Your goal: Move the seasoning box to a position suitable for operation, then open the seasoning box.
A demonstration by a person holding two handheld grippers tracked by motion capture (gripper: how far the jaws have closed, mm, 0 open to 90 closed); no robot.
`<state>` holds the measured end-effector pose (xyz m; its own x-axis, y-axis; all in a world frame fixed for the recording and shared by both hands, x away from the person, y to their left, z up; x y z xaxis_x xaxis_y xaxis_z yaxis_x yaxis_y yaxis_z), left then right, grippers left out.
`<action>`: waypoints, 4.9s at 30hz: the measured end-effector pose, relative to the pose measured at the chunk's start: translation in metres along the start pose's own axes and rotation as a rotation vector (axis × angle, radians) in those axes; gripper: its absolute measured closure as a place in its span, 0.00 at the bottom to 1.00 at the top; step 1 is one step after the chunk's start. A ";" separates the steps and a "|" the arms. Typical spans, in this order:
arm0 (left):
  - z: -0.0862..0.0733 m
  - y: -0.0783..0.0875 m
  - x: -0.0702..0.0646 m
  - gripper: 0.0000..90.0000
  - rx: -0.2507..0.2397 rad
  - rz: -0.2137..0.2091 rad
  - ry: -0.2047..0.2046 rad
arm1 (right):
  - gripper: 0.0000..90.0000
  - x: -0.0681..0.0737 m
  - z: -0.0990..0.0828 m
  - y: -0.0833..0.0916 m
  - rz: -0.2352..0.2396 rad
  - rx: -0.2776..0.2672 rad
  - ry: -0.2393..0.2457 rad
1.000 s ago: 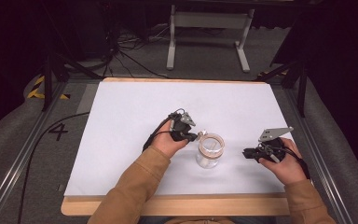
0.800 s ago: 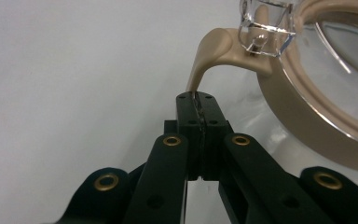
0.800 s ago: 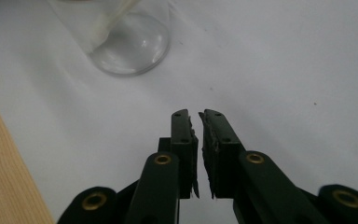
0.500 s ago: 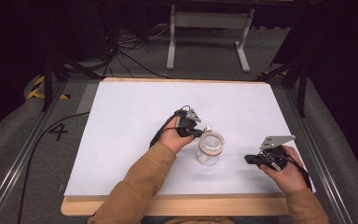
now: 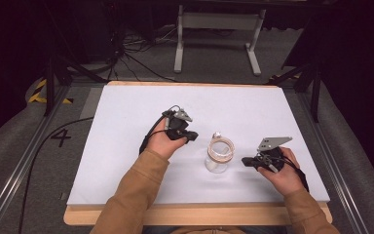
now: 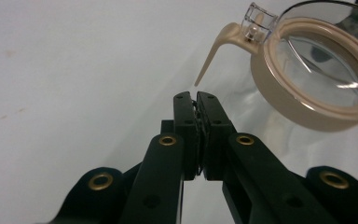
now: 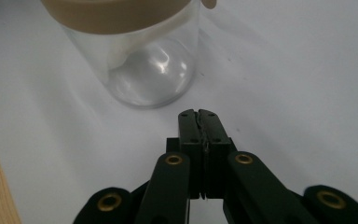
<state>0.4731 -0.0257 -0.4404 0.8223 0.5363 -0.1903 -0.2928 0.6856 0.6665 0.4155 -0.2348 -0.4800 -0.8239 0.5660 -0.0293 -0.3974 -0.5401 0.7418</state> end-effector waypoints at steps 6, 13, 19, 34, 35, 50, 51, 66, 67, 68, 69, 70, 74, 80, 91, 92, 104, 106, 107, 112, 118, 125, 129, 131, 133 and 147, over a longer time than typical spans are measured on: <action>-0.005 0.015 -0.004 0.95 -0.019 0.005 0.006 | 1.00 0.000 0.018 -0.005 0.004 -0.023 0.036; 0.025 0.022 -0.027 0.99 -0.212 -0.078 -0.005 | 1.00 -0.006 0.026 0.008 0.004 -0.082 0.020; 0.041 0.000 -0.035 0.99 -0.257 -0.093 -0.030 | 1.00 -0.002 0.026 0.010 0.000 -0.090 0.024; 0.053 -0.037 -0.032 0.98 -0.259 -0.104 -0.045 | 1.00 0.008 0.020 0.015 -0.010 -0.098 0.025; 0.053 -0.037 -0.032 0.98 -0.263 -0.111 -0.039 | 1.00 0.009 0.020 0.016 -0.011 -0.099 0.026; 0.054 -0.040 -0.033 1.00 -0.253 -0.124 -0.037 | 1.00 0.023 0.031 0.022 0.009 -0.150 0.031; 0.055 -0.040 -0.033 1.00 -0.258 -0.125 -0.033 | 1.00 0.024 0.032 0.023 0.011 -0.158 0.030; 0.055 -0.042 -0.032 1.00 -0.248 -0.119 -0.034 | 1.00 0.035 0.040 0.022 0.036 -0.175 0.038; 0.055 -0.043 -0.032 1.00 -0.240 -0.122 -0.038 | 1.00 0.035 0.040 0.022 0.036 -0.177 0.039; 0.055 -0.043 -0.032 1.00 -0.240 -0.122 -0.038 | 1.00 0.035 0.041 0.022 0.036 -0.180 0.039; 0.054 -0.044 -0.032 1.00 -0.233 -0.115 -0.038 | 1.00 0.035 0.042 0.023 0.037 -0.186 0.036; 0.054 -0.044 -0.032 1.00 -0.231 -0.111 -0.041 | 1.00 0.036 0.043 0.023 0.036 -0.195 0.033; 0.054 -0.044 -0.032 1.00 -0.234 -0.120 -0.038 | 1.00 0.037 0.051 0.025 0.045 -0.230 0.023; 0.053 -0.044 -0.031 1.00 -0.230 -0.124 -0.034 | 1.00 0.039 0.060 0.024 0.079 -0.288 -0.014; 0.054 -0.044 -0.032 1.00 -0.238 -0.126 -0.033 | 1.00 0.033 0.070 0.024 0.113 -0.422 -0.034; 0.054 -0.044 -0.032 1.00 -0.237 -0.125 -0.034 | 1.00 0.033 0.071 0.025 0.113 -0.429 -0.034; 0.054 -0.039 -0.027 0.95 -0.242 -0.101 -0.025 | 1.00 0.031 0.071 0.027 0.113 -0.437 -0.038; 0.056 -0.034 -0.025 0.93 -0.255 -0.100 -0.020 | 1.00 0.030 0.072 0.027 0.111 -0.436 -0.033; 0.056 -0.034 -0.025 0.93 -0.255 -0.100 -0.020 | 1.00 0.030 0.072 0.027 0.111 -0.436 -0.033; 0.051 -0.016 -0.020 0.89 -0.217 -0.077 -0.022 | 1.00 0.029 0.073 0.031 0.097 -0.438 -0.020; 0.030 0.010 -0.016 0.85 -0.099 -0.043 -0.040 | 1.00 0.026 0.077 0.035 0.088 -0.449 -0.013; 0.000 0.031 -0.010 0.79 0.027 -0.035 -0.041 | 1.00 0.024 0.084 0.036 0.088 -0.451 0.003; -0.014 0.037 -0.006 0.76 0.068 -0.036 -0.020 | 1.00 0.019 0.089 0.036 0.090 -0.458 0.011; -0.022 0.041 -0.004 0.75 0.093 -0.040 -0.005 | 1.00 0.016 0.091 0.037 0.087 -0.460 0.014; -0.027 0.043 -0.004 0.75 0.101 -0.034 0.006 | 1.00 0.014 0.093 0.038 0.088 -0.464 0.012; -0.062 0.059 0.006 0.71 0.179 -0.011 0.033 | 1.00 -0.006 0.109 0.035 0.114 -0.499 -0.002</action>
<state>0.4302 0.0486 -0.4469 0.8078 0.5468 -0.2201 -0.1897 0.5947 0.7813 0.4502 -0.1893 -0.3805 -0.8727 0.4871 0.0344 -0.4501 -0.8296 0.3303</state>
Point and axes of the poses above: each handheld gripper's, and its own axes: y roughly backward along the jaws, z roughly out of its top, x roughly to its left, the point moved 10 cm from there along -y, roughly forward along the jaws, and after that the axes turned 4 degrees about y, right-handed, at the moved point
